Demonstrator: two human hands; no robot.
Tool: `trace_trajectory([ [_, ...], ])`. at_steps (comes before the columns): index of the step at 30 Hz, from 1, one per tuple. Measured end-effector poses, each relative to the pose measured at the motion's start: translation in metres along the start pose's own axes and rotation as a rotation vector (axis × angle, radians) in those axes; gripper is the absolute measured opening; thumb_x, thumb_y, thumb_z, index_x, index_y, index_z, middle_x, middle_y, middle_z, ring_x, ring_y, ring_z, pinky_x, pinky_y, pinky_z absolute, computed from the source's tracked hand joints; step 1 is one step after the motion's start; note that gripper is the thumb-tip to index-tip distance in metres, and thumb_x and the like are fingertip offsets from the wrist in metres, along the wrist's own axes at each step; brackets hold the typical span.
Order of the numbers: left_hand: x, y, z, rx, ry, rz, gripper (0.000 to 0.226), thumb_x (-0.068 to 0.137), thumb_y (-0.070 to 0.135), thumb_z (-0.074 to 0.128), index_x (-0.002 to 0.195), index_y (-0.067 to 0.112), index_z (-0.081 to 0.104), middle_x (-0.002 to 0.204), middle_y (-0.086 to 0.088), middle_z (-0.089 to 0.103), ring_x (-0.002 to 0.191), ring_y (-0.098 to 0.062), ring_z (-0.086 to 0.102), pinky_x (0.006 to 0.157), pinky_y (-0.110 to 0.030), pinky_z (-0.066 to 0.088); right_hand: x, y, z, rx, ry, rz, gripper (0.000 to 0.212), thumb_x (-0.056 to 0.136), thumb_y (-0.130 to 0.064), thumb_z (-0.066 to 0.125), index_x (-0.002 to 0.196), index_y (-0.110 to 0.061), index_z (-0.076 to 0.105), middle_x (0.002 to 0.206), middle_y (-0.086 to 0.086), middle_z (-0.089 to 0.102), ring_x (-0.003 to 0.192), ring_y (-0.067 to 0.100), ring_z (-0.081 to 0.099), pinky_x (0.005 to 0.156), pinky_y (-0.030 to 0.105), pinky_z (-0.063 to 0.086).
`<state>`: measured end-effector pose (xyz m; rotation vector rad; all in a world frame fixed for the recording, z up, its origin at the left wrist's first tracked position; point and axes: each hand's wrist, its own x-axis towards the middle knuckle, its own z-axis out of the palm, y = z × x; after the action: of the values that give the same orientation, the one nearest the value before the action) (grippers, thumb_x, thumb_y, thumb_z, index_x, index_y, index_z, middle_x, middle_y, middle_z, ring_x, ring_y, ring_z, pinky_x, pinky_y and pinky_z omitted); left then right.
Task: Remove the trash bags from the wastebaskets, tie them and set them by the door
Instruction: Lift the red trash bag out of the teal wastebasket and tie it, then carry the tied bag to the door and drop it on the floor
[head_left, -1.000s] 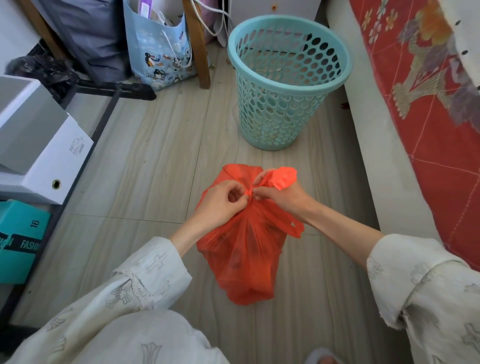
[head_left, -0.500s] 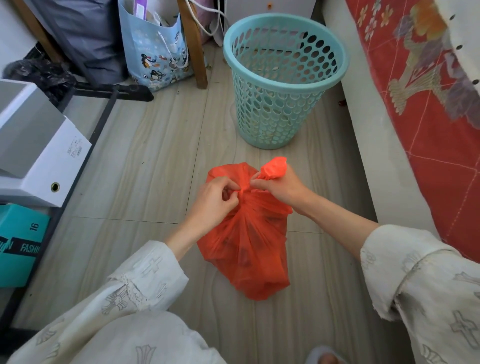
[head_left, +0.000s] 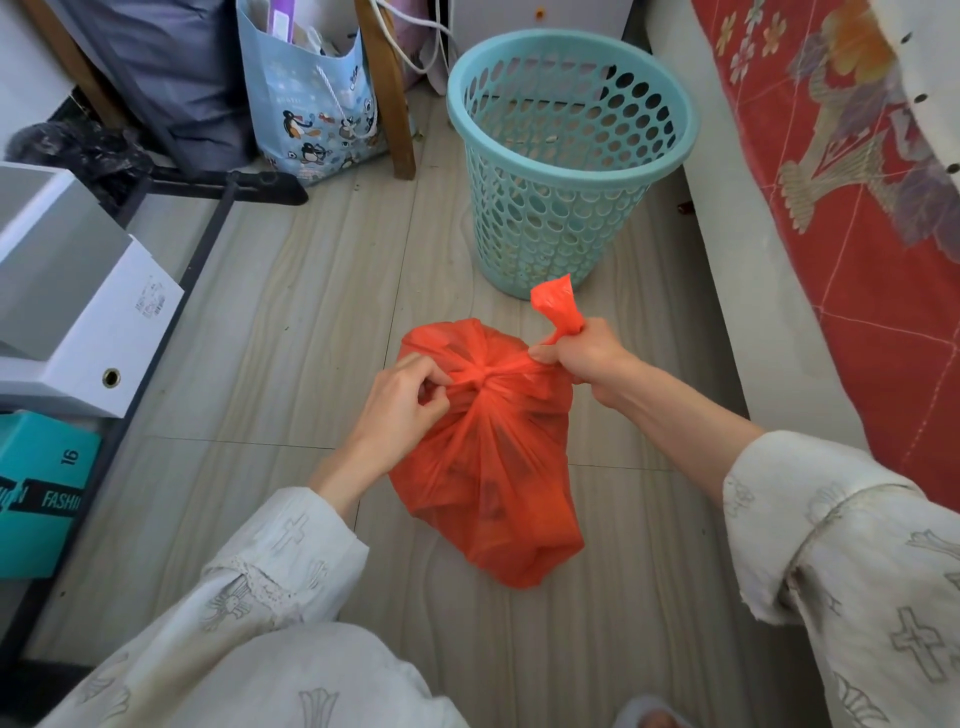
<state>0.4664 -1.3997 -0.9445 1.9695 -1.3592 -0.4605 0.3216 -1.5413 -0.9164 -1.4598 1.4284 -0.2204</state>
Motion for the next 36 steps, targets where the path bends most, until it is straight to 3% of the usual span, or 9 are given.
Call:
trace_trajectory([
  [4,0.001,-0.005,-0.002,-0.001,-0.003,0.015,0.008,0.075,-0.004,0.06,0.079,0.0,0.065,0.076,0.001,0.053,0.062,0.004,0.043,0.063,0.001,0.033,0.004,0.002,-0.003,0.014,-0.003,0.04,0.028,0.075,-0.008,0.072,0.058,-0.019,0.053,0.062,-0.002,0.052,0.055,0.01,0.042,0.047,0.022,0.028],
  [10,0.001,-0.012,0.001,0.027,-0.035,0.032,0.006,0.074,-0.006,0.06,0.078,-0.001,0.062,0.077,0.001,0.053,0.061,-0.003,0.045,0.065,-0.001,0.033,0.01,0.008,0.0,-0.017,-0.012,0.054,0.027,0.075,-0.009,0.072,0.058,-0.019,0.053,0.059,-0.003,0.05,0.052,0.009,0.04,0.046,0.022,0.027],
  [14,-0.007,-0.007,-0.005,0.081,-0.186,0.015,0.005,0.073,-0.006,0.059,0.076,-0.003,0.058,0.074,-0.002,0.05,0.069,-0.017,0.047,0.062,-0.015,0.029,0.003,0.019,0.01,-0.147,-0.034,0.081,0.027,0.075,-0.016,0.07,0.054,-0.021,0.053,0.055,-0.001,0.051,0.05,0.01,0.043,0.045,0.022,0.027],
  [18,-0.038,0.015,-0.02,0.093,-0.449,-0.234,0.011,0.077,0.001,0.055,0.087,-0.001,0.06,0.083,-0.012,0.057,0.078,-0.027,0.057,0.072,-0.028,0.038,-0.032,0.02,0.015,-0.16,-0.065,0.203,0.022,0.07,-0.019,0.071,0.056,-0.019,0.055,0.074,0.011,0.065,0.07,0.028,0.061,0.052,0.031,0.042],
  [21,-0.06,0.045,-0.051,0.04,-0.638,-0.4,0.016,0.084,0.001,0.05,0.097,-0.001,0.061,0.097,-0.02,0.062,0.091,-0.031,0.06,0.078,-0.028,0.042,-0.07,-0.006,0.01,-0.133,-0.087,0.223,0.022,0.069,-0.015,0.075,0.057,-0.02,0.057,0.07,0.009,0.062,0.064,0.022,0.057,0.065,0.036,0.049],
  [24,-0.08,0.091,-0.095,-0.048,-0.634,-0.564,0.02,0.089,0.002,0.045,0.102,0.01,0.058,0.093,-0.01,0.058,0.086,-0.018,0.053,0.072,-0.019,0.04,-0.106,-0.043,-0.004,-0.217,-0.097,0.225,0.013,0.07,-0.02,0.073,0.073,-0.008,0.069,0.071,0.008,0.058,0.065,0.019,0.053,0.071,0.037,0.051],
  [28,-0.104,0.148,-0.157,-0.061,-0.516,-0.677,0.026,0.091,0.006,0.043,0.113,0.002,0.055,0.104,-0.016,0.063,0.096,-0.027,0.059,0.082,-0.024,0.039,-0.171,-0.102,-0.038,-0.269,-0.174,0.289,0.014,0.07,-0.02,0.073,0.077,-0.008,0.07,0.081,0.013,0.067,0.063,0.019,0.059,0.079,0.035,0.053],
  [32,-0.127,0.225,-0.227,-0.159,-0.426,-0.754,0.027,0.09,0.008,0.046,0.115,0.007,0.058,0.105,-0.007,0.066,0.099,-0.023,0.062,0.079,-0.02,0.041,-0.245,-0.161,-0.085,-0.217,-0.253,0.325,0.025,0.068,-0.009,0.075,0.052,-0.017,0.057,0.04,-0.008,0.06,0.035,0.0,0.051,0.046,0.021,0.046],
  [36,-0.157,0.304,-0.285,-0.274,-0.302,-0.844,0.024,0.089,0.003,0.048,0.109,0.0,0.061,0.106,-0.013,0.066,0.095,-0.024,0.064,0.072,-0.017,0.043,-0.315,-0.207,-0.122,-0.281,-0.36,0.314,0.028,0.069,-0.012,0.073,0.049,-0.017,0.054,0.033,-0.01,0.05,0.033,0.0,0.048,0.042,0.016,0.039],
])
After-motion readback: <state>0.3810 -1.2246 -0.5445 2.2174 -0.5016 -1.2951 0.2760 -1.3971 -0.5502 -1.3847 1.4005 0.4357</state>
